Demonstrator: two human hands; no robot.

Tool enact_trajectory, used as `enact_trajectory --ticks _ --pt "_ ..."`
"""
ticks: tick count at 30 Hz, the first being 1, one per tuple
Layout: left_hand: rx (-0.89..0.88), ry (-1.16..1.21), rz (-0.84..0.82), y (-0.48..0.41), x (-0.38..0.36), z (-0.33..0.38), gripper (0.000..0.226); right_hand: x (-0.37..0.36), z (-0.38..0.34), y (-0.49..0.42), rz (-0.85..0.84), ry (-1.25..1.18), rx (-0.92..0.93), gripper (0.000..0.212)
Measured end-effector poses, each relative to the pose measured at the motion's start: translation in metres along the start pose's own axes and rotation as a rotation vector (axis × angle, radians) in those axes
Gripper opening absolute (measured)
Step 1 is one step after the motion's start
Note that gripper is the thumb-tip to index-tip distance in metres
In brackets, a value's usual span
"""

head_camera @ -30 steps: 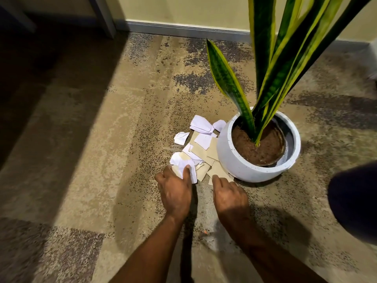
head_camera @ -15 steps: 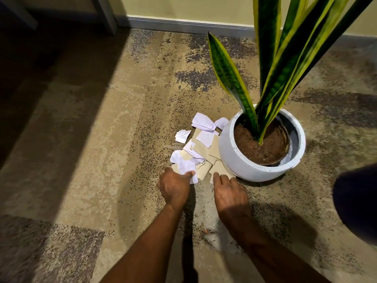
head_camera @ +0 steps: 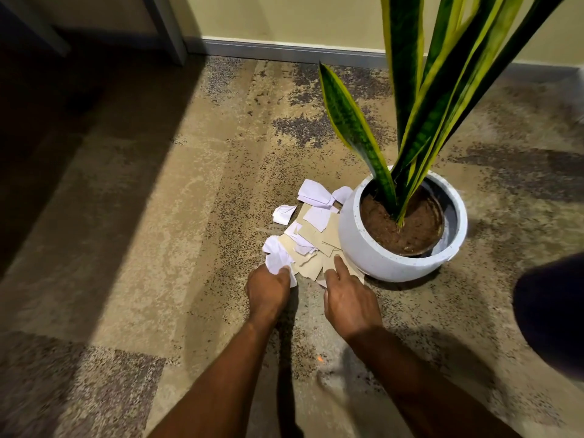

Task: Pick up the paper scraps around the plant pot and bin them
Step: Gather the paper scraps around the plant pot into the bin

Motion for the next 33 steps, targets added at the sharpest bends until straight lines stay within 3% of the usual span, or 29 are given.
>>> enact_trajectory --ticks 8,15,20,30,33 --pt "-0.042 -0.010 -0.015 -0.001 0.000 0.001 0.036 0.003 -0.005 -0.010 -0.097 -0.046 -0.041 0.031" --pt "-0.060 -0.009 -0.010 -0.004 -0.001 -0.001 0.035 0.000 -0.006 -0.004 -0.029 0.163 0.123 0.042" --pt "-0.080 -0.015 -0.005 -0.004 -0.003 -0.002 0.036 -0.002 -0.010 0.000 -0.044 0.194 0.114 0.057" --pt "-0.082 0.037 -0.017 -0.006 -0.004 -0.005 0.035 -0.002 -0.016 0.005 0.034 0.243 0.060 0.054" --pt "-0.078 0.065 -0.045 0.000 0.004 -0.007 0.033 0.014 -0.017 0.014 0.108 0.214 0.055 0.039"
Point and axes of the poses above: each hand's wrist, its own y-axis away from the middle knuckle, its own x-axis out of the back of the hand, z = x × y, the point moved 7 cm from there along -y, towards the middle knuckle, and after that the axes turned 9 degrees about z, right-handed, at the moved point
